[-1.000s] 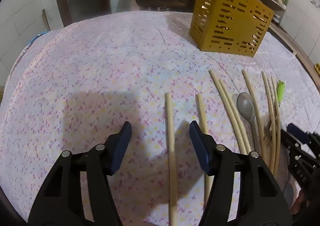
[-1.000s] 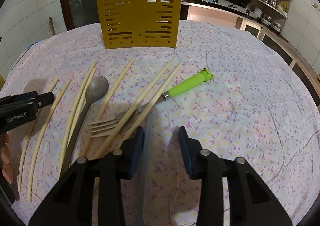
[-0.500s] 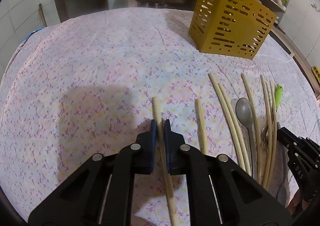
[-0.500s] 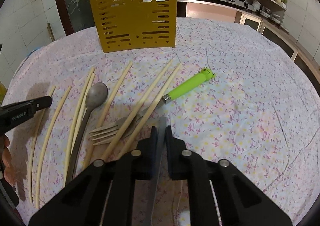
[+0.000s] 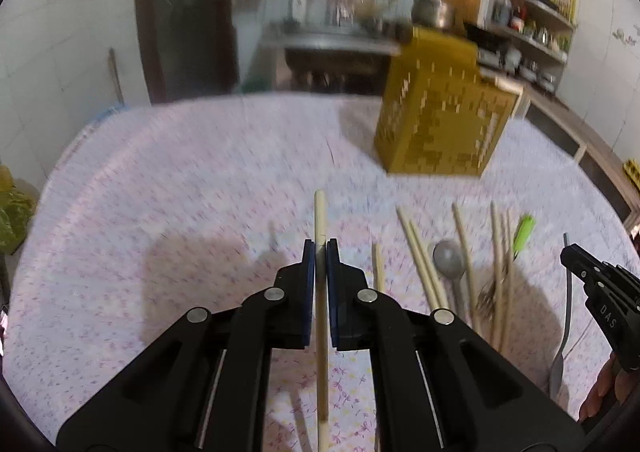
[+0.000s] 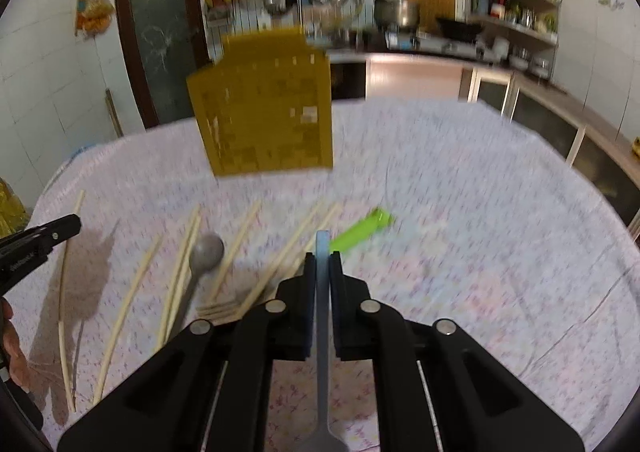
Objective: Organize utensils
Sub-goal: 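Lift and carry the blue spoon and chopstick over the yellow holder with both tools, then lower both items into the yellow holder and open both tools, then return to the table and close the right tool on a chopstick while the left grasps another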
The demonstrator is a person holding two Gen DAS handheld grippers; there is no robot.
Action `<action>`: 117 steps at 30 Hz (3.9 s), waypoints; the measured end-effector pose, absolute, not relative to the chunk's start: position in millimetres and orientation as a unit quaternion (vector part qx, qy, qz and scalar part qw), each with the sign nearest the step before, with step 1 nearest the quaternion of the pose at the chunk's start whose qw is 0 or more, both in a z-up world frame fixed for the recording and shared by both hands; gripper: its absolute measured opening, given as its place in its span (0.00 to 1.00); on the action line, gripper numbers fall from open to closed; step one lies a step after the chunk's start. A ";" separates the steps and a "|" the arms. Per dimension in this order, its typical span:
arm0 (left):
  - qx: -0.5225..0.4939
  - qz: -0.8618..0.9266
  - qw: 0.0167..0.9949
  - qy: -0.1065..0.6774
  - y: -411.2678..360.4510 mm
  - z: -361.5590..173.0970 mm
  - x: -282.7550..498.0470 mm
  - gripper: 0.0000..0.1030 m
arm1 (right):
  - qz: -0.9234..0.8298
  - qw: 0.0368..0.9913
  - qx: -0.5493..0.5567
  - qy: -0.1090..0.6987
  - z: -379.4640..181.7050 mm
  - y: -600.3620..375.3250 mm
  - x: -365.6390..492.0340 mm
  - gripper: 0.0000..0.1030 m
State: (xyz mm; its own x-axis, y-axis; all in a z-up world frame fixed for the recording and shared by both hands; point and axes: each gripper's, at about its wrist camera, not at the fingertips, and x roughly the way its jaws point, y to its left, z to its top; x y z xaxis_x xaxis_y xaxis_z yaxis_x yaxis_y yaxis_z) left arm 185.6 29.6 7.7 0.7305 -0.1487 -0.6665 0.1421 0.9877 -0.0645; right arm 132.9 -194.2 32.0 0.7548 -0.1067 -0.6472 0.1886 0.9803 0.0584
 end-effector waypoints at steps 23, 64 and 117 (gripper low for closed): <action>-0.043 -0.019 0.976 0.211 44.9 62.4 102.5 0.04 | -0.055 0.980 0.052 0.183 73.3 -196.9 72.2 0.07; -0.104 -0.125 0.982 0.100 -64.9 205.1 308.2 0.04 | -0.041 0.994 0.056 0.089 214.4 -230.7 271.6 0.07; -0.006 -0.015 0.943 0.332 33.5 5.2 202.9 0.95 | -0.103 0.934 0.033 0.339 41.0 -220.0 172.6 0.75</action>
State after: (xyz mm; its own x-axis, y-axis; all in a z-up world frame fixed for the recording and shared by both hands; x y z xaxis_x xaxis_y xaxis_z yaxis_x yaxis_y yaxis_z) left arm 202.9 33.5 5.2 0.7794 -0.0319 -0.6257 0.0234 0.9995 -0.0217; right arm 172.6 -220.0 41.0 0.7484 -0.1703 -0.6410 0.2156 0.9764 -0.0077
